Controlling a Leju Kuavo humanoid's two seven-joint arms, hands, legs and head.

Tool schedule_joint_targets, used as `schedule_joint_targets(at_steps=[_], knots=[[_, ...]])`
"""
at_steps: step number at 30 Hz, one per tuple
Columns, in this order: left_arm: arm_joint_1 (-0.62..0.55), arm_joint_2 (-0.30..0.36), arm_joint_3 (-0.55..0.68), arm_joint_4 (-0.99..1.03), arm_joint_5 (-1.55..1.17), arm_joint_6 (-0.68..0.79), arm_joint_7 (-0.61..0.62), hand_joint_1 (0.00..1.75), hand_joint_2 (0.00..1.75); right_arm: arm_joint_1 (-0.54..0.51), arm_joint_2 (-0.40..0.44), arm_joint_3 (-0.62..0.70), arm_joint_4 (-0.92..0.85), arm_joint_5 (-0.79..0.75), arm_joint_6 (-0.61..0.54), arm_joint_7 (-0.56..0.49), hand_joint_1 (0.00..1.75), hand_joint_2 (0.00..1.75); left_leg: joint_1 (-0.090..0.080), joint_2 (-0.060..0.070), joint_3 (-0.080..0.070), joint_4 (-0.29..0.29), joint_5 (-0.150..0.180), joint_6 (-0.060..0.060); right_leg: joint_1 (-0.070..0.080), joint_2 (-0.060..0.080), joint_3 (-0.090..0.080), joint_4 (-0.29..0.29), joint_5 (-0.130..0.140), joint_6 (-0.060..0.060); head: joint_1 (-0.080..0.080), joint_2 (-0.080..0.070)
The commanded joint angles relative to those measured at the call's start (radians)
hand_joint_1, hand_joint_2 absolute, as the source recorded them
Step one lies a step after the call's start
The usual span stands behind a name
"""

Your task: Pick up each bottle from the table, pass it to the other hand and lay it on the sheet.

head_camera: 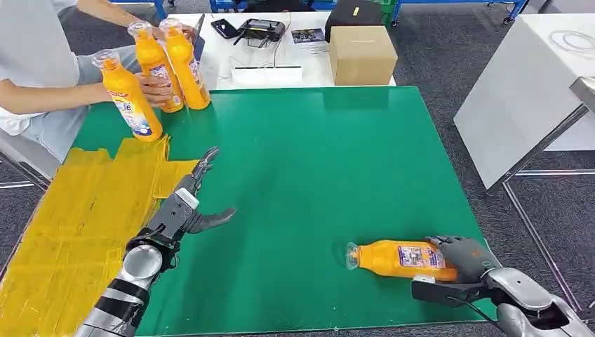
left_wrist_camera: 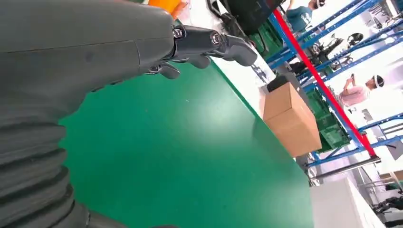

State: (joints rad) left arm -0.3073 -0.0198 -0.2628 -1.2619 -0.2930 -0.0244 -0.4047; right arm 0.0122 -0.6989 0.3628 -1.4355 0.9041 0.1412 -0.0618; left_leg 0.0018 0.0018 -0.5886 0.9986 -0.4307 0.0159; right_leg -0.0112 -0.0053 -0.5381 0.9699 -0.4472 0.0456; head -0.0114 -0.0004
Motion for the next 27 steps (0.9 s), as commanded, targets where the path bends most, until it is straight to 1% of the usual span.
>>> schedule_joint_targets(at_steps=[1,2,3,5,6,9,10,12,13,14,15,17,18,19,20,21,23,24,26,27], knots=[[-0.020,0.017,-0.032,0.014,-0.020,-0.005,0.027,0.00,1.75,-0.032,0.225,-0.054,0.036,0.051,-0.225,-0.055,1.75,1.75,0.002,0.001,0.004,-0.002,0.000,-0.001,0.002,0.002,0.004,-0.004,0.001,-0.002,0.000,0.000],[-0.020,0.017,-0.040,0.005,-0.031,-0.010,0.037,0.00,1.75,-0.032,0.304,-0.108,0.021,0.043,-0.294,-0.049,1.75,1.75,0.002,0.002,0.002,-0.002,0.000,-0.001,0.002,0.002,0.002,-0.003,0.001,-0.001,0.000,0.000],[-0.016,0.017,-0.051,-0.008,-0.041,-0.015,0.048,0.00,1.75,-0.040,0.390,-0.152,0.013,0.042,-0.358,-0.042,1.75,1.75,0.003,0.003,0.004,-0.002,-0.001,-0.002,0.003,0.003,0.004,-0.004,0.001,-0.002,0.000,0.000],[-0.017,0.013,-0.070,-0.016,-0.045,-0.024,0.054,0.00,1.75,-0.056,0.448,-0.165,0.005,0.011,-0.385,-0.047,1.75,1.75,0.002,0.003,0.002,-0.002,0.000,-0.001,0.003,0.003,0.002,-0.003,0.001,-0.002,0.000,0.000],[-0.018,0.012,-0.084,-0.021,-0.047,-0.031,0.055,0.00,1.75,-0.059,0.499,-0.202,-0.008,-0.076,-0.439,-0.088,1.75,1.75,0.003,0.005,0.004,-0.002,-0.001,-0.002,0.003,0.005,0.003,-0.003,0.001,-0.002,0.000,0.000],[-0.024,0.007,-0.107,-0.016,-0.023,-0.044,0.067,0.00,1.75,-0.069,0.566,-0.246,-0.036,-0.203,-0.479,-0.149,1.75,1.75,0.002,0.002,0.001,-0.001,0.000,-0.001,0.002,0.002,0.000,-0.001,0.000,-0.001,0.000,0.000],[-0.033,0.006,-0.122,-0.004,-0.016,-0.045,0.071,0.00,1.75,-0.082,0.593,-0.263,-0.036,-0.247,-0.498,-0.172,1.75,1.75,0.003,0.003,0.003,-0.001,-0.001,-0.002,0.003,0.003,0.002,-0.001,0.000,-0.002,0.000,0.000],[-0.047,0.002,-0.137,0.018,-0.006,-0.044,0.076,0.00,1.75,-0.100,0.618,-0.271,-0.026,-0.282,-0.513,-0.190,1.75,1.75,0.002,0.002,0.000,-0.001,0.000,-0.001,0.002,0.002,0.000,0.000,0.000,-0.001,0.000,0.000],[-0.054,0.001,-0.143,0.029,0.002,-0.045,0.077,0.00,1.75,-0.110,0.628,-0.271,-0.018,-0.303,-0.512,-0.198,1.75,1.75,0.004,0.003,0.004,-0.001,-0.002,-0.002,0.004,0.004,0.004,-0.001,0.000,-0.003,0.000,0.000],[-0.054,0.001,-0.143,0.029,0.002,-0.045,0.077,0.00,1.75,-0.110,0.628,-0.271,-0.018,-0.303,-0.512,-0.198,1.75,1.75,0.002,0.002,0.001,-0.001,0.000,-0.001,0.002,0.002,0.001,0.000,0.000,-0.001,0.000,0.000],[-0.059,0.001,-0.147,0.037,0.009,-0.046,0.077,0.00,1.75,-0.115,0.636,-0.275,-0.013,-0.329,-0.514,-0.211,1.75,1.75,0.003,0.002,0.002,0.000,-0.001,-0.001,0.002,0.002,0.002,-0.001,0.000,-0.002,0.000,0.000],[-0.071,0.002,-0.164,0.053,0.031,-0.053,0.073,0.00,1.75,-0.133,0.661,-0.279,0.001,-0.420,-0.493,-0.247,1.75,1.75,0.002,0.001,0.000,-0.001,0.000,-0.001,0.001,0.000,0.000,0.000,0.000,-0.001,0.000,0.000],[-0.073,0.001,-0.168,0.055,0.038,-0.058,0.070,0.00,1.75,-0.138,0.670,-0.280,0.004,-0.447,-0.485,-0.257,1.75,1.75,0.003,0.001,0.003,-0.001,-0.001,-0.001,0.003,0.001,0.004,-0.001,0.000,-0.002,0.000,0.000],[-0.078,-0.001,-0.178,0.058,0.051,-0.070,0.065,0.00,1.75,-0.149,0.684,-0.274,0.013,-0.511,-0.444,-0.275,1.75,1.75,0.002,0.001,0.001,-0.001,0.000,-0.001,0.001,0.001,0.001,0.000,0.000,-0.002,0.000,0.000],[-0.080,-0.003,-0.181,0.058,0.050,-0.069,0.065,0.00,1.75,-0.154,0.688,-0.269,0.018,-0.508,-0.446,-0.275,1.75,1.75,0.002,0.002,0.002,-0.001,-0.001,-0.001,0.002,0.002,0.003,-0.001,0.000,-0.002,0.000,0.000],[-0.087,-0.003,-0.190,0.063,0.070,-0.081,0.063,0.00,1.75,-0.164,0.697,-0.266,0.030,-0.574,-0.407,-0.290,1.75,1.75,0.001,0.001,0.000,-0.001,0.000,-0.001,0.000,0.001,0.000,0.000,0.000,-0.001,0.000,0.000],[-0.097,-0.008,-0.200,0.067,0.108,-0.115,0.058,0.00,1.75,-0.177,0.722,-0.261,0.043,-0.685,-0.330,-0.319,1.75,1.75,0.002,0.002,0.001,0.000,-0.001,-0.001,0.002,0.002,0.002,0.000,0.000,-0.002,0.000,0.000],[-0.103,-0.015,-0.200,0.071,0.169,-0.152,0.062,0.00,1.75,-0.186,0.737,-0.254,0.059,-0.764,-0.272,-0.325,1.75,1.75,0.001,0.002,0.001,-0.001,0.000,-0.001,0.001,0.002,0.001,0.000,0.000,-0.002,0.000,0.000],[-0.108,-0.018,-0.201,0.069,0.202,-0.171,0.068,0.00,1.75,-0.193,0.751,-0.237,0.077,-0.783,-0.256,-0.327,1.75,1.75,0.001,0.001,0.000,0.000,0.000,-0.001,0.001,0.001,0.000,0.000,0.000,-0.001,0.000,0.000],[-0.108,-0.021,-0.198,0.069,0.228,-0.181,0.072,0.00,1.75,-0.195,0.754,-0.230,0.085,-0.797,-0.247,-0.331,1.75,1.75,0.002,0.002,0.002,-0.001,-0.001,-0.001,0.002,0.002,0.002,0.000,0.000,-0.002,0.000,0.000]])
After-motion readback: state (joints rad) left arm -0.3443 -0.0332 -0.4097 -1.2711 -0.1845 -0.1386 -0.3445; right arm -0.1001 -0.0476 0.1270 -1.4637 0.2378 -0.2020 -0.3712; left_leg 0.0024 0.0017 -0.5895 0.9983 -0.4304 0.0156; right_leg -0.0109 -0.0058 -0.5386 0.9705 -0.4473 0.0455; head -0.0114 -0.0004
